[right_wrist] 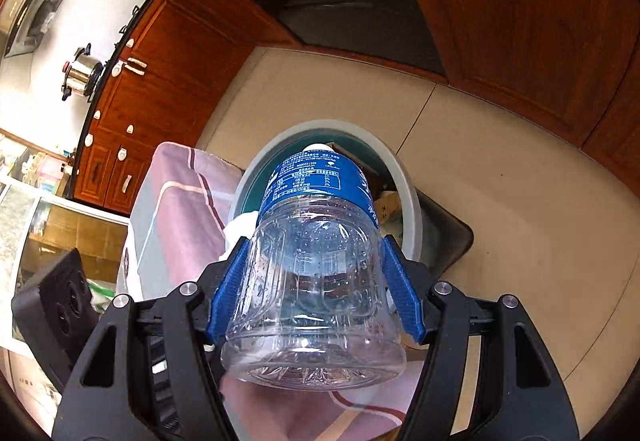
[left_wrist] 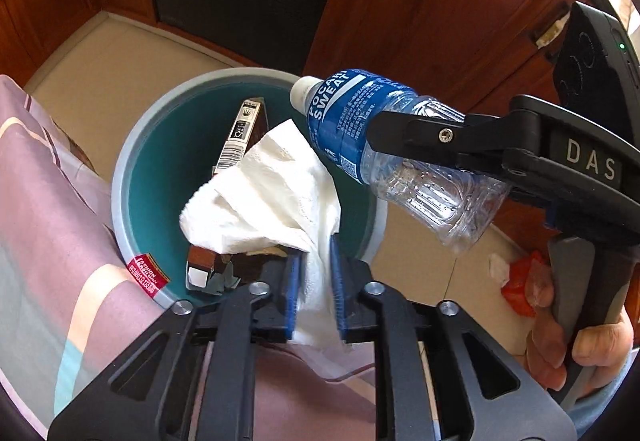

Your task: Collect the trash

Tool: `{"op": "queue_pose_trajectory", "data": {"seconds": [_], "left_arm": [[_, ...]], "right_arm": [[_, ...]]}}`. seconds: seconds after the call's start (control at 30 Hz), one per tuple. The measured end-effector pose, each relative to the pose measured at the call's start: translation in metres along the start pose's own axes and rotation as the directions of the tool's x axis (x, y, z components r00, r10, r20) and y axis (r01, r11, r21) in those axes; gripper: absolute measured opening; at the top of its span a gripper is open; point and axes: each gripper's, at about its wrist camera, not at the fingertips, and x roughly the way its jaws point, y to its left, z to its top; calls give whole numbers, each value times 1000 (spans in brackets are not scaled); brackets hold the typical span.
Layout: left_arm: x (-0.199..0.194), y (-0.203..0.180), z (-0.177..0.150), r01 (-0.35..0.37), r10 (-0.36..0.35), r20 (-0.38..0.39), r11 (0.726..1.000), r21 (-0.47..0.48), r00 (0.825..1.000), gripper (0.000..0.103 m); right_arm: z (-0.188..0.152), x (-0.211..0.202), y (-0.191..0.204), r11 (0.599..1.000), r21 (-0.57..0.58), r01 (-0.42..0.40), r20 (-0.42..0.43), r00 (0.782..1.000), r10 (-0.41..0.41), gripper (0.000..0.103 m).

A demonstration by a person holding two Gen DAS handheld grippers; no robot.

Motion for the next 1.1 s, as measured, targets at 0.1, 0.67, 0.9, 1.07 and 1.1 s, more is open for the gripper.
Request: {"op": "queue_pose_trajectory", "data": {"seconds": [0.1,0.67,0.9,1.07,1.1], "left_arm": [[-2,7,2,-25,26,24,999,-24,999,65],[-24,22,-6,-112,115,46,992,-56,992,85],[-54,21,-22,-172,181,98,981,-94,979,96],[-82,12,-38,-242,252,138,967,-80,958,97],[-88,12,-43,-250,259,149,965,-81,954,97]], "right_arm": [[3,8,1,1000,5,-5,-5,1000,5,63],[1,30,11,1000,-5,-3,-37,999,2,75],[-11,11,22,1000,-17,11,-28,1000,-11,86],[-26,-11,39,996,-82,35,-26,999,-37,91],[-30,-16,43,994,-102,41,-23,999,-44,91]]}}
